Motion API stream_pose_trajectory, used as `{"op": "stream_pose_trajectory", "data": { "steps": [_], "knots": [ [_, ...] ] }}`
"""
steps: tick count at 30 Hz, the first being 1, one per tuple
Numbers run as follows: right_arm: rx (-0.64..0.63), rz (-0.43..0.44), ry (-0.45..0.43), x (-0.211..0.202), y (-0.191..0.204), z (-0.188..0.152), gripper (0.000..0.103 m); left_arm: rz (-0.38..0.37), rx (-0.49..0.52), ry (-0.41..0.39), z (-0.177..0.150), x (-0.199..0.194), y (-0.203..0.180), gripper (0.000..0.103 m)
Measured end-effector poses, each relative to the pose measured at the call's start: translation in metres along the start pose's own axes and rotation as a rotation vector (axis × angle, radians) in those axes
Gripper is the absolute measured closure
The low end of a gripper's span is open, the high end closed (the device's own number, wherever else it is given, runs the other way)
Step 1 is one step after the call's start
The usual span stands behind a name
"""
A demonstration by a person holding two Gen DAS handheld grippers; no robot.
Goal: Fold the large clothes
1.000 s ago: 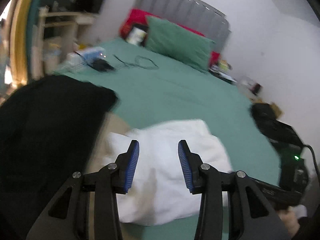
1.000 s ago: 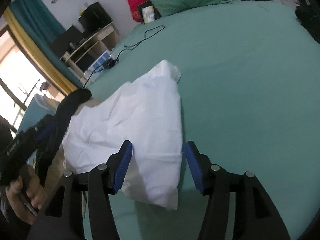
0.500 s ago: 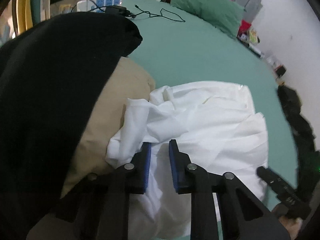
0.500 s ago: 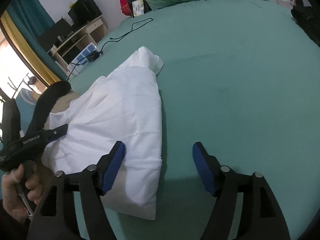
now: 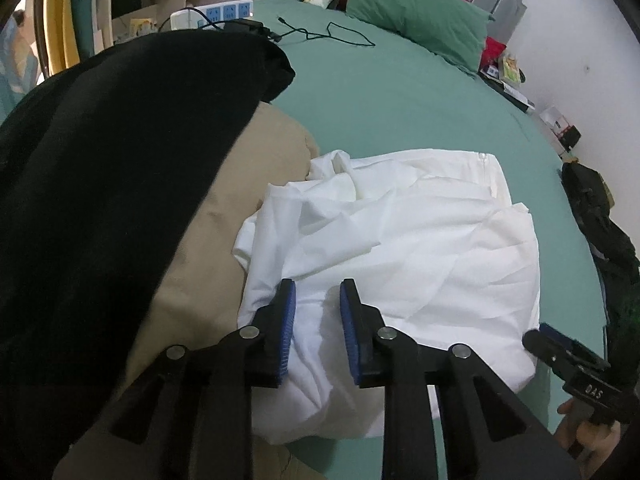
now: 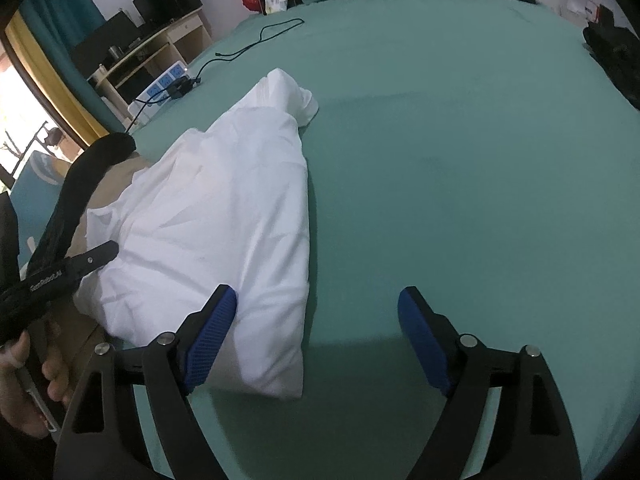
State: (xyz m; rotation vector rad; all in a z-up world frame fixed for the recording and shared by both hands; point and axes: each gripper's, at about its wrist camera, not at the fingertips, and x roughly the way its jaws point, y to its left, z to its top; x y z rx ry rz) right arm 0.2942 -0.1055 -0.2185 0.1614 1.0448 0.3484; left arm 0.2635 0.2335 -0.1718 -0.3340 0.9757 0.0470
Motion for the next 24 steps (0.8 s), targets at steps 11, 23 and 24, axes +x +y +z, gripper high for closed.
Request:
{"op": "stream_pose_trajectory", "data": {
  "steps": [11, 23, 24],
  "knots": [
    [0.014, -0.015, 0.037, -0.032, 0.000, -0.017, 0.020, -0.060, -0.083, -0.048, -0.021, -0.027, -0.007, 0.045],
    [0.032, -0.014, 0.018, -0.077, -0.008, -0.038, 0.020, -0.019, -0.113, -0.064, -0.060, -0.065, -0.021, 0.045],
    [0.033, -0.014, 0.016, -0.081, -0.009, -0.040, 0.020, -0.025, -0.111, -0.065, -0.065, -0.069, -0.025, 0.045]
  ]
}}
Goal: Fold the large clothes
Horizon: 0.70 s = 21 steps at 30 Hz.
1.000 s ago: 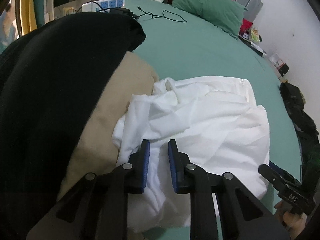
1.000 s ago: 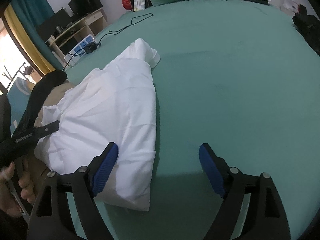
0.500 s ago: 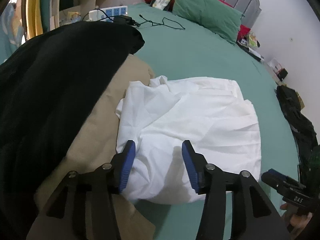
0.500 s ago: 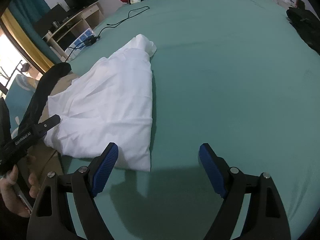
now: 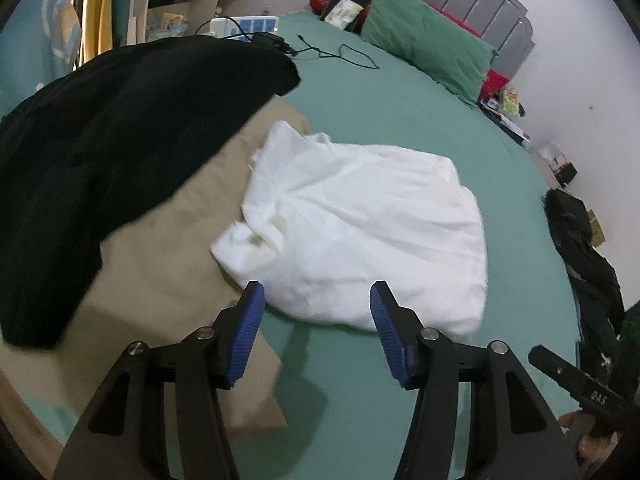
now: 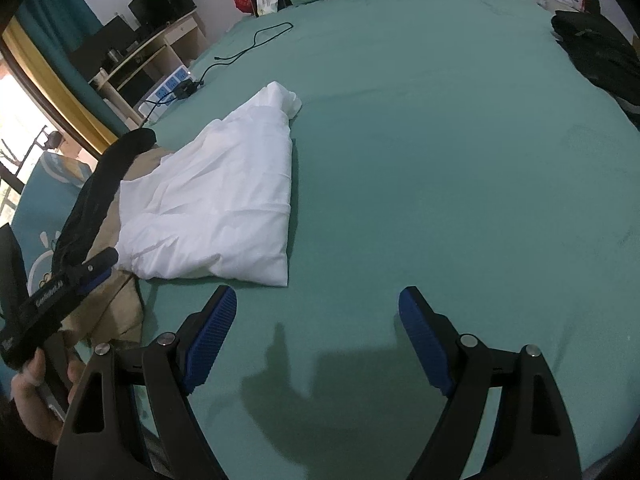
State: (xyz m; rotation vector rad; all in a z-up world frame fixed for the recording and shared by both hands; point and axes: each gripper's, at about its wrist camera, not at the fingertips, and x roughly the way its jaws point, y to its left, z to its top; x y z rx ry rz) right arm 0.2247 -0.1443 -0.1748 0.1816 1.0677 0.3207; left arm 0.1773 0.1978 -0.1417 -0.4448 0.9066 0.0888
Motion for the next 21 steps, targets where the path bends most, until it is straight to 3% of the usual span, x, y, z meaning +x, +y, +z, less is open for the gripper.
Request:
{"op": "stream_pose_trajectory", "data": {
  "steps": [21],
  "knots": [
    [0.055, -0.001, -0.063, -0.077, -0.061, -0.035, 0.020, -0.047, 0.059, 0.004, -0.066, -0.063, -0.079, 0.045]
  ]
}}
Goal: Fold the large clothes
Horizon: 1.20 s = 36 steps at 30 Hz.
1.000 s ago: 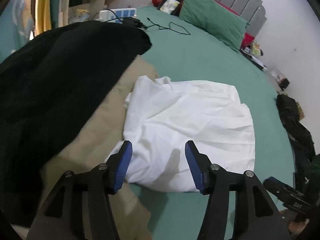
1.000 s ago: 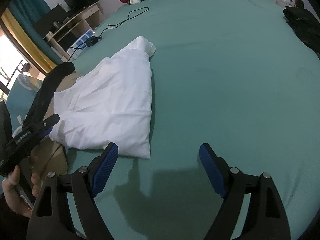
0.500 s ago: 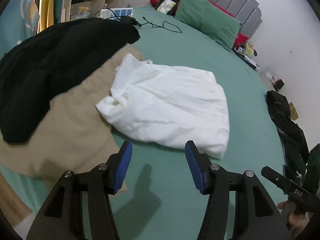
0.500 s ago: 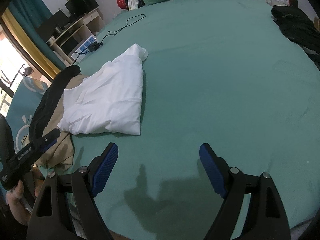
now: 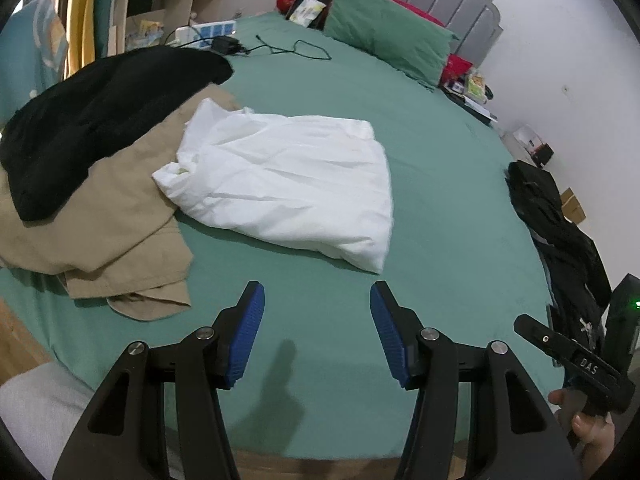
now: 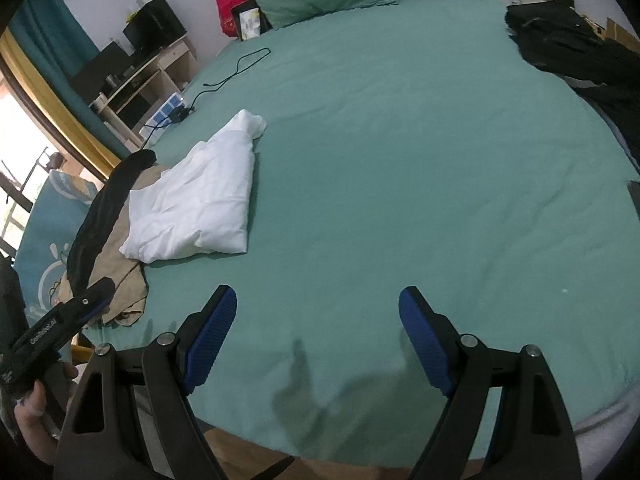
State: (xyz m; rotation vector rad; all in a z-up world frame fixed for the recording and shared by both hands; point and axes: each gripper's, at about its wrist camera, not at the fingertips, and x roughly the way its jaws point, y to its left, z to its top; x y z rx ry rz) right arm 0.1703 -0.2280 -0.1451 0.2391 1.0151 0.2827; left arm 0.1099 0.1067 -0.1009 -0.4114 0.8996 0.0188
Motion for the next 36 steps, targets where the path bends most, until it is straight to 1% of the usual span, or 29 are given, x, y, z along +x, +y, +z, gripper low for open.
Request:
{"op": "stream_pose_trajectory", "data": {
  "steps": [5, 8, 11, 14, 16, 21, 26, 31, 36],
  "knots": [
    [0.015, -0.011, -0.025, -0.019, -0.018, -0.003, 0.020, -0.030, 0.025, -0.002, -0.002, -0.012, -0.023, 0.045],
    [0.022, -0.022, -0.043, -0.033, -0.030, -0.004, 0.020, -0.033, 0.052, -0.015, -0.004, -0.022, -0.039, 0.045],
    [0.026, -0.034, -0.066, -0.047, -0.040, -0.005, 0.020, -0.051, 0.080, -0.019, -0.004, -0.030, -0.052, 0.045],
    [0.031, -0.048, -0.093, -0.063, -0.050, -0.004, 0.020, -0.046, 0.117, -0.028, -0.004, -0.038, -0.068, 0.045],
    [0.033, -0.058, -0.113, -0.074, -0.055, -0.003, 0.020, -0.034, 0.139, -0.053, -0.003, -0.046, -0.079, 0.045],
    [0.023, -0.087, -0.178, -0.106, -0.061, 0.002, 0.020, -0.070, 0.196, -0.144, 0.001, -0.076, -0.104, 0.045],
    [0.011, -0.108, -0.264, -0.143, -0.060, 0.008, 0.020, -0.031, 0.274, -0.256, 0.006, -0.107, -0.130, 0.045],
    [-0.010, -0.109, -0.340, -0.178, -0.052, 0.013, 0.020, -0.044, 0.291, -0.334, 0.013, -0.138, -0.146, 0.045],
    [-0.027, -0.109, -0.426, -0.212, -0.042, 0.016, 0.020, -0.046, 0.346, -0.445, 0.014, -0.173, -0.161, 0.045]
  ]
}}
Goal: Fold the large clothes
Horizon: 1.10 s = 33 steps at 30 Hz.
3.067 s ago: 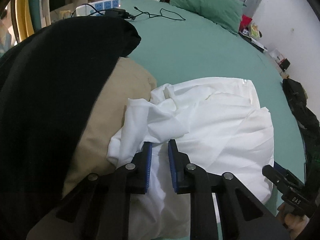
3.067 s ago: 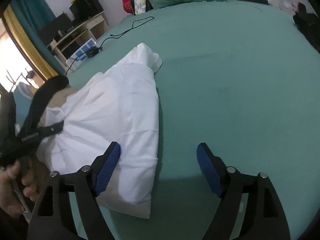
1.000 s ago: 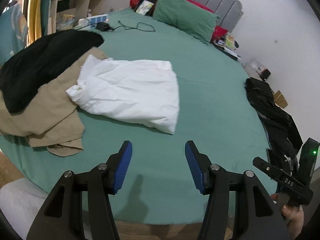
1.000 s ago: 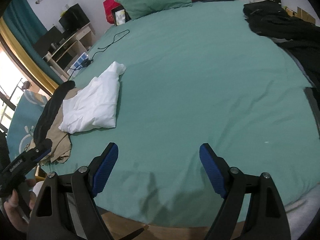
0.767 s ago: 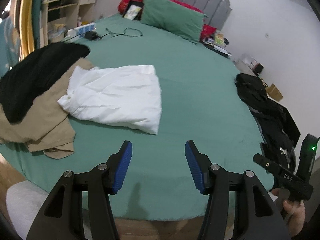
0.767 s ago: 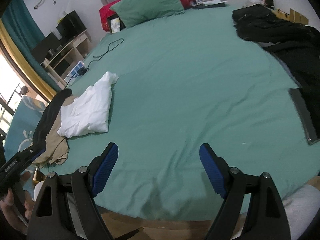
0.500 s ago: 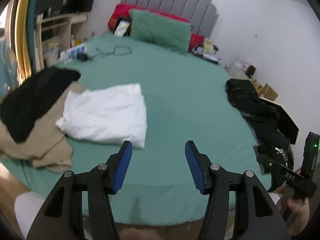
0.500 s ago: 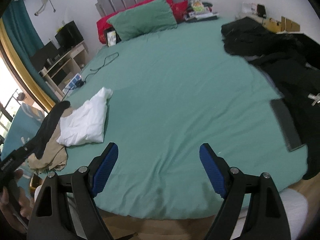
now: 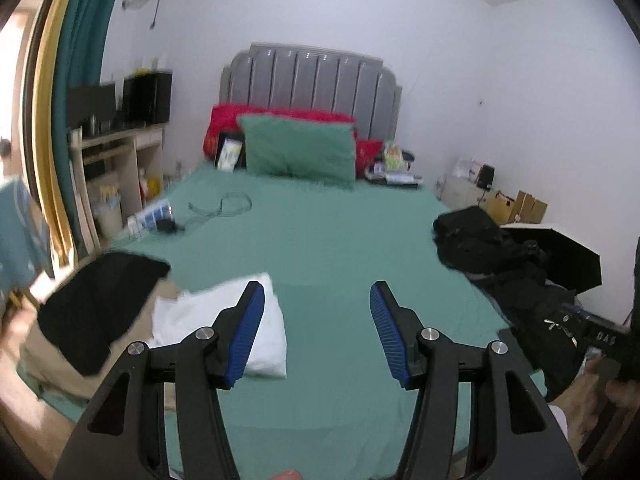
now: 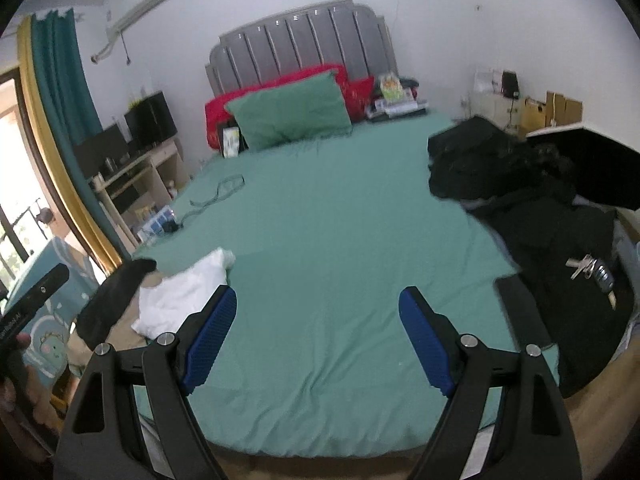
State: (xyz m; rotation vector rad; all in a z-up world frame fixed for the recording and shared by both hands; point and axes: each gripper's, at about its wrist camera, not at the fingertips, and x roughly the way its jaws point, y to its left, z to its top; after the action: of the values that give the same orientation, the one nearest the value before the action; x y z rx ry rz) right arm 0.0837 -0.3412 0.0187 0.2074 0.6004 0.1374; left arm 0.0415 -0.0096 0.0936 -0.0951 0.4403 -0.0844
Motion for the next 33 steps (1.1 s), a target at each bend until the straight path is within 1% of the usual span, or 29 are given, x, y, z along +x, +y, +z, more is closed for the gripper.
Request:
{"op": "stream_pose_trajectory", "data": {
  "steps": [3, 4, 5, 6, 8, 9, 13, 16, 18, 22, 27, 31, 33],
  "knots": [
    [-0.013, -0.005, -0.065, -0.020, 0.006, 0.009, 0.020, -0.007, 0.022, -0.070, 0.010, -0.020, -0.006, 0.043],
    [-0.022, -0.009, -0.083, -0.027, 0.009, 0.011, 0.017, -0.008, 0.028, -0.094, 0.013, -0.026, -0.007, 0.041],
    [-0.035, -0.015, -0.107, -0.035, 0.013, 0.014, 0.013, -0.005, 0.031, -0.117, 0.015, -0.032, -0.009, 0.036],
    [-0.043, -0.016, -0.126, -0.040, 0.015, 0.016, 0.012, 0.000, 0.030, -0.153, 0.019, -0.040, -0.009, 0.030],
    [-0.062, -0.020, -0.163, -0.051, 0.020, 0.020, 0.009, 0.003, 0.030, -0.189, 0.023, -0.051, -0.010, 0.023],
    [-0.075, -0.022, -0.179, -0.056, 0.024, 0.022, 0.008, 0.004, 0.036, -0.195, 0.025, -0.054, -0.011, 0.020],
    [-0.133, -0.039, -0.230, -0.074, 0.038, 0.027, 0.007, 0.013, 0.059, -0.213, 0.031, -0.062, -0.012, 0.020],
    [-0.159, -0.051, -0.290, -0.088, 0.049, 0.027, 0.006, 0.019, 0.052, -0.255, 0.033, -0.075, -0.010, 0.020],
    [-0.167, -0.047, -0.326, -0.096, 0.054, 0.029, 0.005, 0.010, 0.046, -0.281, 0.034, -0.083, -0.007, 0.020],
    [-0.192, -0.031, -0.370, -0.108, 0.067, 0.030, 0.002, 0.021, 0.026, -0.287, 0.036, -0.089, 0.001, 0.020],
    [-0.218, -0.002, -0.386, -0.108, 0.081, 0.028, 0.002, 0.012, 0.027, -0.316, 0.031, -0.095, 0.011, 0.020],
    [-0.225, 0.029, -0.381, -0.101, 0.090, 0.024, 0.002, -0.012, 0.014, -0.291, 0.026, -0.095, 0.016, 0.020],
    [-0.239, 0.051, -0.373, -0.094, 0.093, 0.023, 0.002, 0.000, 0.012, -0.281, 0.025, -0.092, 0.019, 0.020]
  ]
}}
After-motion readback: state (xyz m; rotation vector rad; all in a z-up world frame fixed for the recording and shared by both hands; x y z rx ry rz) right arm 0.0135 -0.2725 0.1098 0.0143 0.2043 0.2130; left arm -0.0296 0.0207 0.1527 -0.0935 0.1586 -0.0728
